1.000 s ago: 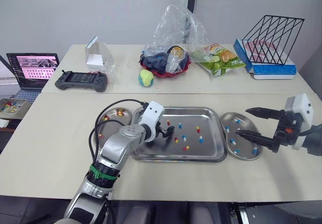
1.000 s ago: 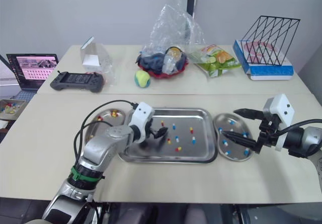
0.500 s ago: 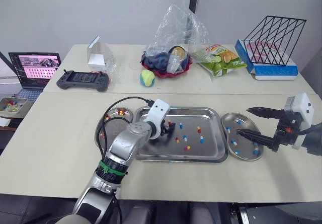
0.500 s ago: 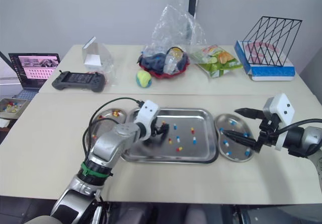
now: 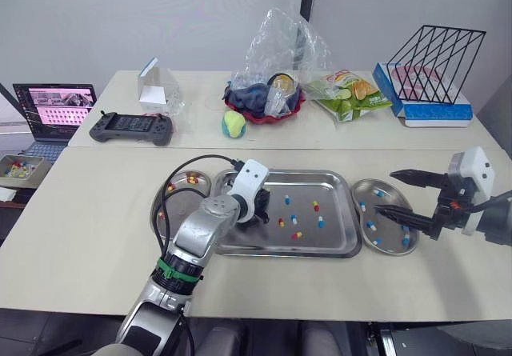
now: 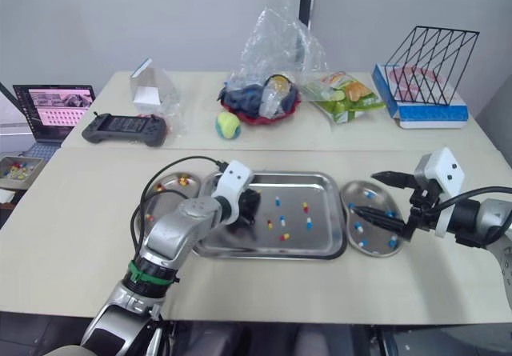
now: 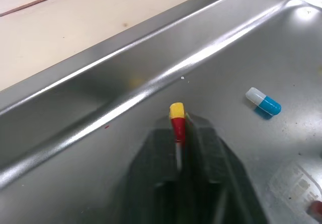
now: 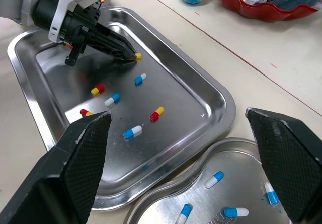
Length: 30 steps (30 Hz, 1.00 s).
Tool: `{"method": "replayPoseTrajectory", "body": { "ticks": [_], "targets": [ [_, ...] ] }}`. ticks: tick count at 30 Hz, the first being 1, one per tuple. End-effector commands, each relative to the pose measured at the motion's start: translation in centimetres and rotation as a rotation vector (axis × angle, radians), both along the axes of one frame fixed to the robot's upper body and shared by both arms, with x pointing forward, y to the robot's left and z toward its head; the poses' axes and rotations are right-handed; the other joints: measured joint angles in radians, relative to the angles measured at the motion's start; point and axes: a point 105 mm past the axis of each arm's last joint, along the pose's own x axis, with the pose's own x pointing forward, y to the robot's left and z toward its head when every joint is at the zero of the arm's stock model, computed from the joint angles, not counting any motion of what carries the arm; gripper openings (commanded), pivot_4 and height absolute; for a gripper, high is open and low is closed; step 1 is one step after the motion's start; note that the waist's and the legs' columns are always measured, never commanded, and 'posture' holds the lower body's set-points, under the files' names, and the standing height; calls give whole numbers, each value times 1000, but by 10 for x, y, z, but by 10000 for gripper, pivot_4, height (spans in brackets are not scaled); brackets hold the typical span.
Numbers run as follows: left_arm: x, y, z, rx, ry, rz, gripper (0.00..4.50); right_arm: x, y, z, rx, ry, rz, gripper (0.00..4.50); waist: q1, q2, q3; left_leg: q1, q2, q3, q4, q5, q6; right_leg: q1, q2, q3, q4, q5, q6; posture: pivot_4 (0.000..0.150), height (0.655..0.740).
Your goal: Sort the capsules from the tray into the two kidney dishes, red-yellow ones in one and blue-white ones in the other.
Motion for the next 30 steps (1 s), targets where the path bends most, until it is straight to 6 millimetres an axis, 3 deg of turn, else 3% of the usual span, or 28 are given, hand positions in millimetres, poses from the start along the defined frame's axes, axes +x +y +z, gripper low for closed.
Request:
{"method": "replayPoseTrajectory", "body": {
  "ticks": [1, 7, 9, 13, 16, 21, 27, 30],
  "targets": [
    [-4, 2, 4, -1, -20, -24, 297, 0, 0, 11, -23, -56, 14, 45000, -1, 0, 0, 0, 0, 0, 0, 0, 0, 0, 0, 0, 0, 0, 0, 1500, 7400],
    [-12, 7, 12, -38, -28, -84, 297, 2, -1, 9, -26, -58, 12, 45000, -2, 0, 0, 0, 1, 0, 0, 0, 0, 0, 1, 0, 0, 0, -1, 1500, 7400],
    [-13, 9, 25, -76, -71, -113, 297, 2, 0, 9, -25, -57, 13, 45000, -2, 0, 0, 0, 1, 0, 0, 0, 0, -1, 2, 1, 0, 0, -1, 1500, 7400],
    [-24, 12, 77, -300, -151, -188, 297, 2, 3, 8, -4, -28, 32, 45000, -2, 0, 0, 0, 2, 0, 0, 0, 0, -1, 2, 1, -1, 1, -1, 1500, 7400],
    [-30, 25, 93, -318, -169, -218, 297, 2, 4, 10, -2, -20, 45, 45000, -3, 0, 0, 0, 2, 0, 0, 0, 0, -1, 2, 0, -1, 1, -1, 1500, 7400],
    [-13, 80, 96, -448, -106, -39, 297, 5, 7, 12, 14, -15, 69, 45000, -10, 0, 0, 1, 3, 0, 0, 0, -1, -1, 4, 1, -1, 1, -2, 1500, 7400],
    [-9, 139, 97, -327, -164, 64, 297, 4, 11, 11, 22, 1, 99, 45000, -15, -1, 0, 0, 4, 0, 0, 0, -1, -2, 5, 1, -1, 2, -3, 1500, 7400],
    [-22, 169, 75, -207, -93, 86, 297, 6, 13, 10, 16, 27, 122, 45000, -28, 0, 0, 0, 4, 0, -1, 0, -1, -3, 5, 1, -1, 2, -3, 1500, 7400]
  ]
}}
